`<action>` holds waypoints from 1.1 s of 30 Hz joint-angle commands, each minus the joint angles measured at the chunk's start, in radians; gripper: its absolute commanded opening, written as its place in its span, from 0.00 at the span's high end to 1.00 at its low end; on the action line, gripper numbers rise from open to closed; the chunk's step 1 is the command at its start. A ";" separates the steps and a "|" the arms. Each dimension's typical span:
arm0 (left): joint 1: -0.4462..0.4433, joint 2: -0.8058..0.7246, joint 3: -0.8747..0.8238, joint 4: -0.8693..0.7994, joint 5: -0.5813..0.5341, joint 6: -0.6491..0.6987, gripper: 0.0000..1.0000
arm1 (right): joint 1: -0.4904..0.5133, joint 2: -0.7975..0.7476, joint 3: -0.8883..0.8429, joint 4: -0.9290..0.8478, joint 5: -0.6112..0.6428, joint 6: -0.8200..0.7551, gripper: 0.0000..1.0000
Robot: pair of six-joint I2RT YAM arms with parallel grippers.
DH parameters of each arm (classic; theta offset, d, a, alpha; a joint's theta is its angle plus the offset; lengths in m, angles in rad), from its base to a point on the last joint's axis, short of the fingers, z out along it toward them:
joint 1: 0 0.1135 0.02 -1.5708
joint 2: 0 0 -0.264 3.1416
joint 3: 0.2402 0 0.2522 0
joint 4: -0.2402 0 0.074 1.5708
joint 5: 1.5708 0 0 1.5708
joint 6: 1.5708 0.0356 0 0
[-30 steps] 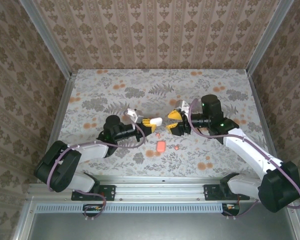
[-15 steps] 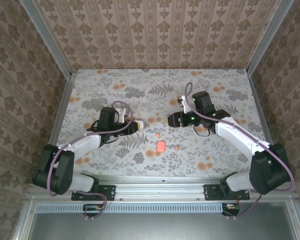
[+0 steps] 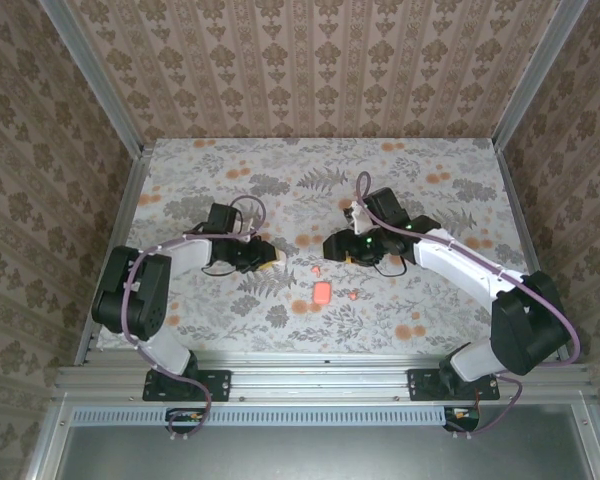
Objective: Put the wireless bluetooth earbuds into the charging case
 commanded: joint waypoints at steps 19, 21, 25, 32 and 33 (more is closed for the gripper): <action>0.046 0.034 0.109 -0.295 -0.108 0.093 0.51 | 0.066 0.033 0.090 -0.131 0.106 0.072 0.36; 0.049 0.023 0.110 -0.307 -0.123 0.099 0.49 | 0.072 0.031 0.098 -0.153 0.120 0.073 0.36; 0.050 -0.014 0.118 -0.334 -0.155 0.115 0.46 | 0.085 0.026 0.122 -0.205 0.148 0.075 0.37; 0.045 -0.158 0.111 -0.383 -0.266 0.141 0.41 | 0.116 0.026 0.173 -0.329 0.209 0.084 0.40; 0.044 -0.182 0.105 -0.384 -0.282 0.141 0.41 | 0.120 0.030 0.179 -0.346 0.217 0.091 0.40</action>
